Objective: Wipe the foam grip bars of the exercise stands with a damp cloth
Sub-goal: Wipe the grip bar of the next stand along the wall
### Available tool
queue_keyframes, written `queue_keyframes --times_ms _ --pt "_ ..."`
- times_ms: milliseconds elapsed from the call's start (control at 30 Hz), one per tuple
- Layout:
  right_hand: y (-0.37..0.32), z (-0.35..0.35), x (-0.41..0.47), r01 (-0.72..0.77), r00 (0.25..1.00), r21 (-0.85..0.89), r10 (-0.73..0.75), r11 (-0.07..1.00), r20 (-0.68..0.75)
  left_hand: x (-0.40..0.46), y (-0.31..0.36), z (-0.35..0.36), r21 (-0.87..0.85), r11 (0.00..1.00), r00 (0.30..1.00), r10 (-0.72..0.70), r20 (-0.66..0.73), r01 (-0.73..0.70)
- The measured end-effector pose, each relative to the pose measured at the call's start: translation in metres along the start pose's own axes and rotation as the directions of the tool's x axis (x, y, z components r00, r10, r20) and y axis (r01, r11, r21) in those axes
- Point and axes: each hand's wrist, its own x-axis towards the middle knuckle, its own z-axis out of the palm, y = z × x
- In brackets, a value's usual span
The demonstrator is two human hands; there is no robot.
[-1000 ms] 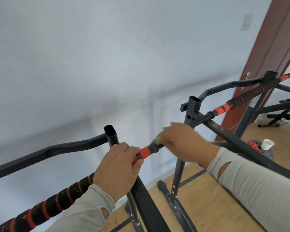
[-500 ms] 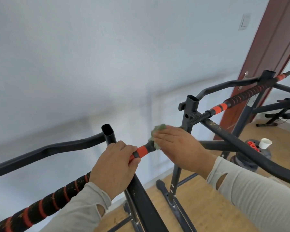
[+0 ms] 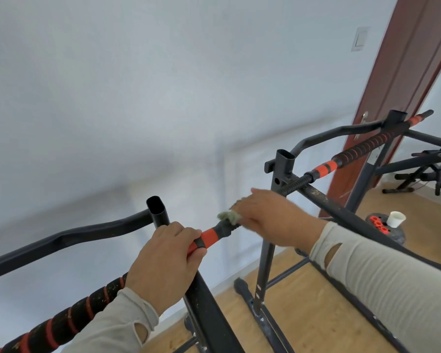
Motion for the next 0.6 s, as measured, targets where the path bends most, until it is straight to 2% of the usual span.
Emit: queue_keyframes --times_ms 67,133,233,300,400,467,533,600 --pt "0.027 -0.018 -0.003 -0.175 0.979 -0.021 0.176 0.984 0.103 0.0 0.0 0.001 0.016 1.0 1.0 0.017 -0.026 -0.017" --pt "0.048 -0.029 -0.006 -0.321 0.94 0.032 0.314 0.947 0.132 0.0 -0.001 0.003 0.036 0.999 0.999 0.021 -0.045 -0.019" --pt "0.04 -0.023 -0.003 -0.282 0.954 0.003 0.28 0.959 0.106 0.0 -0.001 0.005 0.036 0.999 0.998 0.031 -0.057 -0.029" --pt "0.013 -0.007 0.003 -0.192 0.98 0.004 0.191 0.981 0.053 0.0 -0.001 0.005 0.024 0.999 0.998 0.042 -0.055 -0.04" --pt "-0.024 0.007 0.006 -0.076 0.997 0.175 0.076 0.982 0.009 -0.002 0.002 0.005 0.03 0.998 0.998 0.052 -0.047 -0.051" --pt "-0.02 0.001 0.004 -0.046 0.998 0.211 0.039 0.976 0.039 -0.004 0.004 0.006 0.032 0.999 0.997 0.046 -0.06 -0.045" --pt "0.004 -0.01 0.004 -0.142 0.984 0.156 0.122 0.977 0.133 -0.005 0.006 0.008 0.035 0.999 0.997 0.04 -0.066 -0.038" --pt "0.036 -0.022 0.006 -0.292 0.933 -0.006 0.286 0.957 0.219 -0.005 0.006 0.009 0.04 0.999 0.997 0.037 -0.074 -0.034"
